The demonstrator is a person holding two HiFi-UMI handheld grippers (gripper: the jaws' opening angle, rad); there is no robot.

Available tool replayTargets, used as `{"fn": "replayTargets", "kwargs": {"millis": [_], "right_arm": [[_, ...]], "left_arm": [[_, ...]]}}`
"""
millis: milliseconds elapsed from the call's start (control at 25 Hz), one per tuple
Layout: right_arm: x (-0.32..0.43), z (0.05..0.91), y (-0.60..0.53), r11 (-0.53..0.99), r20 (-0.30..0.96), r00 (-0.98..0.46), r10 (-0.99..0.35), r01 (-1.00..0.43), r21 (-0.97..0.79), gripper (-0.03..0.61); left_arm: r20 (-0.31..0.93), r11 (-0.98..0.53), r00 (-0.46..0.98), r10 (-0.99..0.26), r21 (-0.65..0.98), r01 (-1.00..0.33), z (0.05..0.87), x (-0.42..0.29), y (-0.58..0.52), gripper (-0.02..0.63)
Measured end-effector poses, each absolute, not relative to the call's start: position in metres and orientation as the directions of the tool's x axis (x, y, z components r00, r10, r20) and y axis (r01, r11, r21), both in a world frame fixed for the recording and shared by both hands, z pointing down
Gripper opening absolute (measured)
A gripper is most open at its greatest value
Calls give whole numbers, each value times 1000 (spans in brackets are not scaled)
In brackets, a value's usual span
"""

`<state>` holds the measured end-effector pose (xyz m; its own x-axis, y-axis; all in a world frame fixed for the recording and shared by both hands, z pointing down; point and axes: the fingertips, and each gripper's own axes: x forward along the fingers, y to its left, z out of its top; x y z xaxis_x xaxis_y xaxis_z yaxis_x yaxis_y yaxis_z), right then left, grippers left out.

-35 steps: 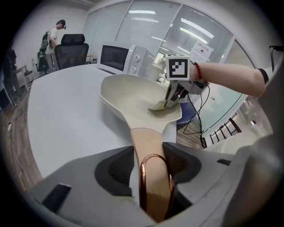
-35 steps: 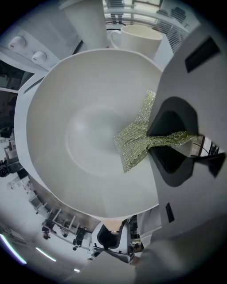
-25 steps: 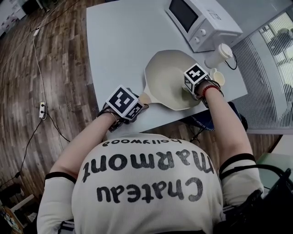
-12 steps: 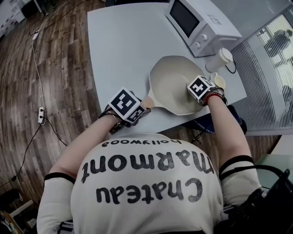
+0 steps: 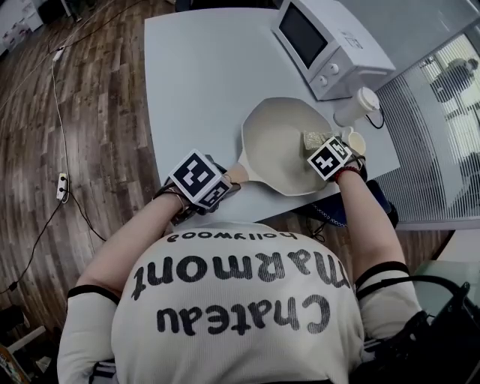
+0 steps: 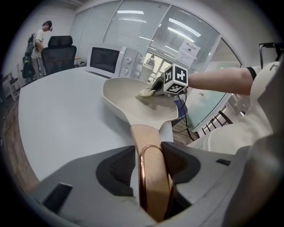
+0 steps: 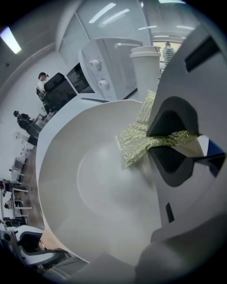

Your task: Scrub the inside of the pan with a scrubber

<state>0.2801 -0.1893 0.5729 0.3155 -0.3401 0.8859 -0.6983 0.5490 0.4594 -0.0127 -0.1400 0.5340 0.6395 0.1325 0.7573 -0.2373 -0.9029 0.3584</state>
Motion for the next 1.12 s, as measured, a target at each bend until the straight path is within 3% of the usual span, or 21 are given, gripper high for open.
{"fn": "replayTargets", "kwargs": {"millis": [240, 400, 480, 560, 680, 760, 840, 960, 1000, 1120], "right_arm": [[279, 564, -205, 542, 881, 247, -403, -712, 447, 61], [277, 543, -223, 466, 869, 139, -475, -798, 382, 61], [280, 519, -232, 381, 837, 51, -545, -874, 301, 61], [279, 490, -242, 275, 769, -112, -630, -958, 86, 63], [274, 443, -241, 172, 544, -404, -735, -888, -426, 63], [278, 421, -234, 176, 384, -485, -785, -770, -613, 63], [283, 413, -226, 206, 300, -514, -804, -714, -670, 63], [287, 416, -211, 237, 278, -543, -792, -693, -681, 61], [289, 418, -202, 237, 282, -548, -788, -692, -682, 61], [294, 429, -173, 211, 299, -555, -777, -677, -705, 61]], "left_arm": [[744, -882, 649, 158, 401, -246, 535, -16, -134, 201], [749, -897, 649, 135, 371, -241, 534, -21, -135, 202], [759, -914, 642, 105, 328, -238, 533, -20, -135, 199], [771, -923, 633, 63, 287, -257, 533, -20, -138, 211], [788, -934, 615, -23, 202, -294, 531, -23, -144, 251], [796, -947, 599, -90, 118, -300, 526, -25, -148, 263], [800, -948, 571, -183, 10, -317, 516, -29, -157, 294], [745, -907, 568, -350, -117, -405, 485, -30, -171, 276], [702, -876, 580, -413, -132, -464, 470, -29, -175, 231], [518, -739, 610, -600, -67, -671, 423, -27, -186, 213]]}}
